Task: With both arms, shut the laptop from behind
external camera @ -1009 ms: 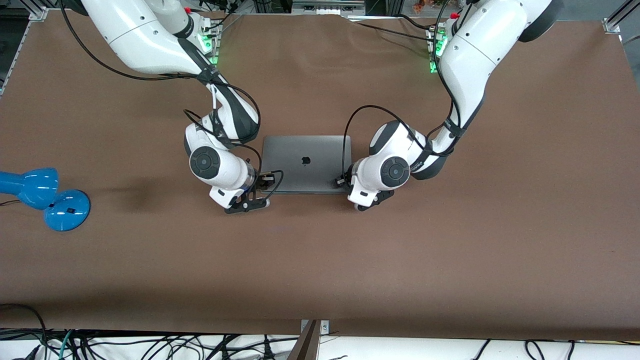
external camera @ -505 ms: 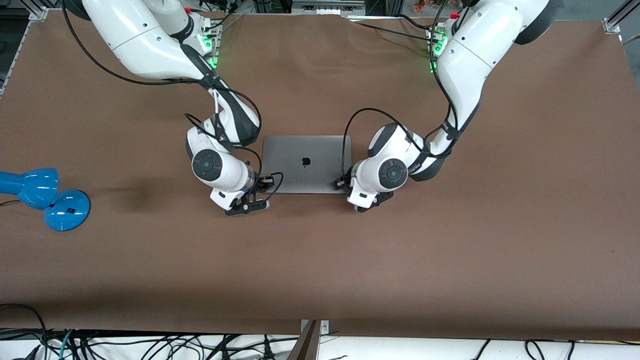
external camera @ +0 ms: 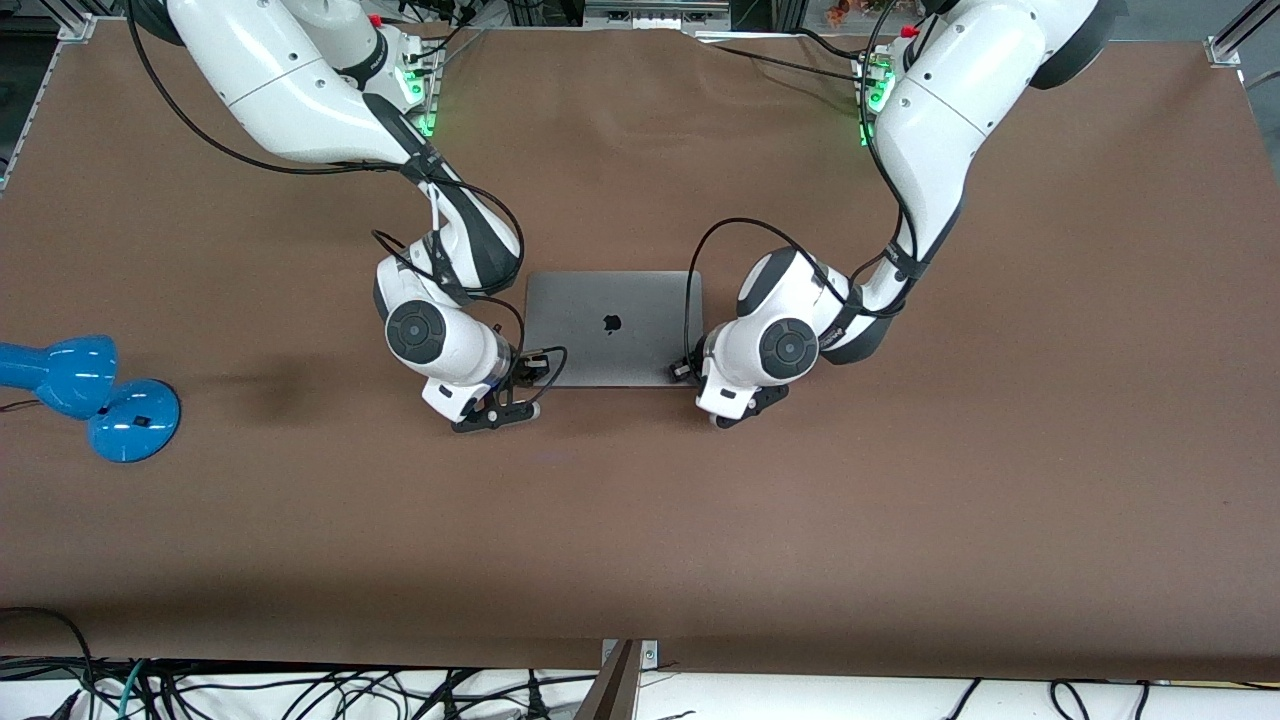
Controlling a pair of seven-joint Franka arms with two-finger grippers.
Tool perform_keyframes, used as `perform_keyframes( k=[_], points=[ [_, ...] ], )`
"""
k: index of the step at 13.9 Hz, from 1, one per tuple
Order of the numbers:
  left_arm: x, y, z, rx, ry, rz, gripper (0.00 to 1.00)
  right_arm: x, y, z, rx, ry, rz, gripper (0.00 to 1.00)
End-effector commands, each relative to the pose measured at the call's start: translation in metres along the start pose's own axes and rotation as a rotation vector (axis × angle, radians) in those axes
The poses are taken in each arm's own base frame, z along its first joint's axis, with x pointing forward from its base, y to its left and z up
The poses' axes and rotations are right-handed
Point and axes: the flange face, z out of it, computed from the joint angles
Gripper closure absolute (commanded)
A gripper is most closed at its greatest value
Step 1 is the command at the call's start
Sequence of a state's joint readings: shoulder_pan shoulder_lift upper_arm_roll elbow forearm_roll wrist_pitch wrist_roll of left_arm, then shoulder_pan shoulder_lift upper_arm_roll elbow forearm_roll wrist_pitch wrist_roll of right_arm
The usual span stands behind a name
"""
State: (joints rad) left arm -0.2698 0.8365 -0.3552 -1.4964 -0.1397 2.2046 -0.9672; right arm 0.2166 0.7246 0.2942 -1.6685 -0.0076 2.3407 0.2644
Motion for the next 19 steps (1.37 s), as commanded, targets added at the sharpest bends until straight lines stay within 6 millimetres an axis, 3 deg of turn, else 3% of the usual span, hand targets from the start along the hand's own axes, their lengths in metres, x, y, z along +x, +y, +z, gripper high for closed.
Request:
perform_keyframes(
  k=[1, 2, 4, 5, 6, 8, 10, 12, 14, 15, 17, 19],
  points=[
    [0.004, -0.002, -0.042, 0.021, 0.036, 0.010, 0.25, 0.007, -0.004, -0.002, -0.005, 0.016, -0.017, 0.99],
    [-0.001, -0.004, -0.061, 0.031, 0.039, 0.020, 0.00, 0.007, -0.004, -0.003, -0.004, 0.016, -0.020, 0.99],
    [-0.010, -0.015, -0.092, 0.094, 0.043, 0.093, 0.00, 0.010, -0.002, -0.017, 0.000, 0.025, -0.012, 0.94],
    [-0.017, -0.019, -0.106, 0.121, 0.036, 0.122, 0.00, 0.010, -0.006, -0.031, 0.001, 0.036, -0.013, 0.86],
    [-0.025, -0.024, -0.119, 0.142, 0.043, 0.138, 0.00, 0.009, -0.009, -0.044, -0.004, 0.038, -0.012, 0.71],
    [-0.031, -0.037, -0.140, 0.231, 0.119, 0.181, 0.00, 0.007, -0.011, -0.077, -0.011, 0.051, -0.013, 0.66],
    [-0.041, -0.046, -0.164, 0.284, 0.156, 0.217, 0.00, 0.000, -0.013, -0.118, -0.034, 0.029, 0.006, 0.66],
    [-0.031, -0.065, -0.205, 0.279, 0.167, 0.267, 0.00, -0.006, -0.007, -0.173, -0.061, -0.004, 0.028, 0.66],
    [-0.029, -0.084, -0.250, 0.262, 0.186, 0.297, 0.00, -0.018, 0.005, -0.236, -0.087, -0.020, 0.051, 0.48],
    [-0.033, -0.091, -0.268, 0.262, 0.195, 0.314, 0.00, -0.024, 0.021, -0.265, -0.094, -0.018, 0.077, 0.47],
    [-0.039, -0.105, -0.300, 0.267, 0.212, 0.347, 0.00, -0.040, 0.042, -0.307, -0.114, -0.023, 0.117, 0.34],
    [-0.052, -0.111, -0.323, 0.268, 0.233, 0.355, 0.00, -0.055, 0.058, -0.337, -0.138, -0.023, 0.144, 0.33]
  ],
)
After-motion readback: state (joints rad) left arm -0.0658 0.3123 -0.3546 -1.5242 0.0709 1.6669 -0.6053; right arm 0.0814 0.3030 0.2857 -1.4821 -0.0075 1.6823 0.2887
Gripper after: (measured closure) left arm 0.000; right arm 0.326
